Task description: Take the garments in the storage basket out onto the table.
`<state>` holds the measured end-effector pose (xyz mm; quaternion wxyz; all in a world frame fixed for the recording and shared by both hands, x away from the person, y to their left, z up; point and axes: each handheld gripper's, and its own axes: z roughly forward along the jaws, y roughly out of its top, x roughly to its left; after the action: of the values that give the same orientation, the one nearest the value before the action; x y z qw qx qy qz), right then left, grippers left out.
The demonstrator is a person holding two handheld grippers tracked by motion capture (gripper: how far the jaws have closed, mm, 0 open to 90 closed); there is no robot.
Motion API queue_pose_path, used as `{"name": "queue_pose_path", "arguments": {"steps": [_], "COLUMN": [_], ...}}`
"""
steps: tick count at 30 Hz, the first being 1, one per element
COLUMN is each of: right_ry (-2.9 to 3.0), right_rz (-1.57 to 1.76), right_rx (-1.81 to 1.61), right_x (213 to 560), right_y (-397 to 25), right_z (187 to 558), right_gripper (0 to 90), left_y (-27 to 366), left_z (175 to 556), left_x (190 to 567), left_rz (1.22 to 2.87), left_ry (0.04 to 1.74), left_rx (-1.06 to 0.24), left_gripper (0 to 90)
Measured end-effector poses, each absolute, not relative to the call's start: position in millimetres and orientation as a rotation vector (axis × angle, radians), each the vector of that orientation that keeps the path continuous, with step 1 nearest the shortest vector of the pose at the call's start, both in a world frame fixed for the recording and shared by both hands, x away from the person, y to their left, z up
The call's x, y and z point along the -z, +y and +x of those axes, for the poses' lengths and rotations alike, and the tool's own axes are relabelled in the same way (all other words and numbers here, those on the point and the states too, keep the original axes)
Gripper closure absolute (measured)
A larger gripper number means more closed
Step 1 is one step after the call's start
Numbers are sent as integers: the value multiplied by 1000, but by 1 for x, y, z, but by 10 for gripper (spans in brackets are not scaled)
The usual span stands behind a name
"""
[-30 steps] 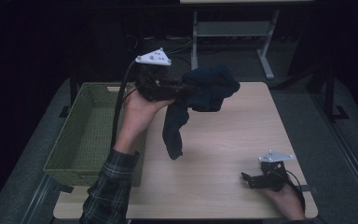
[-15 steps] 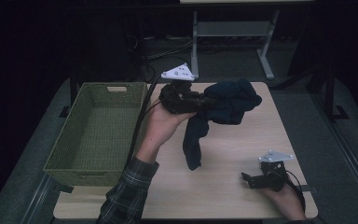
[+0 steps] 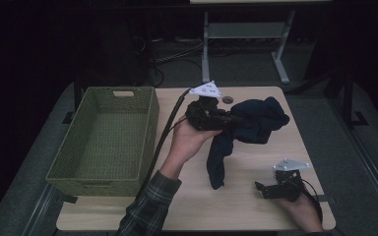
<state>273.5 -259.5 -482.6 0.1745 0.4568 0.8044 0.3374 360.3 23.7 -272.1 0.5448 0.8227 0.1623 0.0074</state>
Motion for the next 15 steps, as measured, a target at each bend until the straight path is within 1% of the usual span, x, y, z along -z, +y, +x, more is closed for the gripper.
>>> {"name": "queue_pose_path", "arguments": {"steps": [7,15], "right_ry": [2281,2281], "right_rz": [1290,1293], "right_rx": [-956,-959], "right_x": [483,483], "right_y": [-260,-260], "right_z": [274,274], "right_gripper": [13,12], "left_y": [10,17], "left_z": [359,368], "left_x": [286,309], "left_rz": [1942,1937], "left_ry": [362,395], "left_rx": [49,86], "left_gripper": [779,781]}}
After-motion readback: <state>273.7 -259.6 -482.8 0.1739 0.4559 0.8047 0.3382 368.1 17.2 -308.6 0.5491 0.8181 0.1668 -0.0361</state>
